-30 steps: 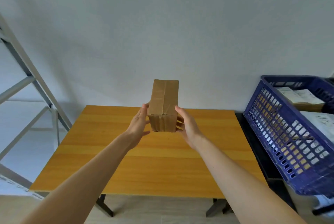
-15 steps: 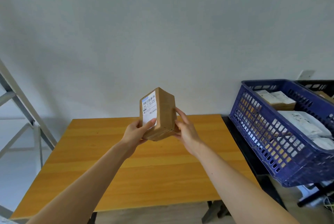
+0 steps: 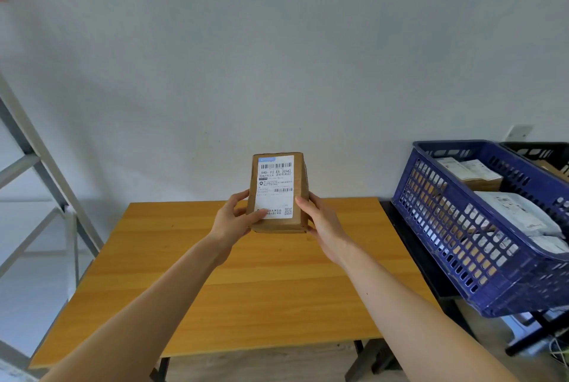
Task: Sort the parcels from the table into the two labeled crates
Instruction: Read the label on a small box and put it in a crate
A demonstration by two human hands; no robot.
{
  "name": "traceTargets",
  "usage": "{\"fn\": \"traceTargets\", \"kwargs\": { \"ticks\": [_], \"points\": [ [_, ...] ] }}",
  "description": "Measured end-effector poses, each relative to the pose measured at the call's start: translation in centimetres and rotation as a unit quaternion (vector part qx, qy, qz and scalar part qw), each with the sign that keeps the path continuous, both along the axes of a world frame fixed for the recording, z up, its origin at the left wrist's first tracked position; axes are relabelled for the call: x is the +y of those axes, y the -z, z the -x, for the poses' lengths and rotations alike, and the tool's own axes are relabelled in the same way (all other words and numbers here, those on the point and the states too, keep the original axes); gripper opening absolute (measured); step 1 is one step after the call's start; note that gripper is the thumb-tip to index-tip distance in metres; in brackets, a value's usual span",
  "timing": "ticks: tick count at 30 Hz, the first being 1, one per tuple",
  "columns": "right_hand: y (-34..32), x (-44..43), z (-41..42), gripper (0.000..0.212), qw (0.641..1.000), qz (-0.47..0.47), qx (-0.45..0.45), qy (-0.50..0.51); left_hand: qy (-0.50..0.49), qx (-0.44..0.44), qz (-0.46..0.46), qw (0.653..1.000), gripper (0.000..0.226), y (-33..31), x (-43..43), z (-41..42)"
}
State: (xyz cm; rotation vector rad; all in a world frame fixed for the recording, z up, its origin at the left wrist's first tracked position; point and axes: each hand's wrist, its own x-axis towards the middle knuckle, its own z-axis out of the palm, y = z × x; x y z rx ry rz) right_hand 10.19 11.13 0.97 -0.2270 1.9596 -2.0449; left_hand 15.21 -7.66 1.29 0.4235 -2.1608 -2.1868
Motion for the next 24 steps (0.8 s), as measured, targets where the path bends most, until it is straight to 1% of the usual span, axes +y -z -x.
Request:
{"fn": "traceTargets", "kwargs": {
  "ticks": [4,8,10,16,20,24],
  "points": [
    [-0.3,0.1,-0.5,0.032,1.000,0.010,0.005,0.006,-0.012,0.014,-0.004,1.000,0.055,-0.1,-0.4,-0.2],
    [-1.0,0.3,-1.3,0.032,0.999,-0.003,0.036,0.011,-0.024,0.008,-0.008,1.000,0.067,-0.4,-0.9,-0.2],
    [-1.3,0.5,-1.7,0.034,0.999,-0.005,0.041,0.020,-0.014,0.003,-0.012,1.000,0.067,-0.4,-0.8,-0.3],
    [-1.4,2.0,-3.1,0.031,0.997,-0.027,0.034,0.061,0.043,-0.011,0.003,0.999,0.042,-1.0,0.2,-0.4],
    [-1.0,3.8,-4.2,0.036,0.993,-0.020,0.031,0.113,0.085,-0.002,0.022,0.996,0.034,-1.8,1.9,0.1],
    [-1.0,6.3,-5.5,0.040,0.988,-0.037,0.029,0.148,0.115,0.004,0.027,0.993,0.025,-1.6,4.7,0.4]
  ]
}}
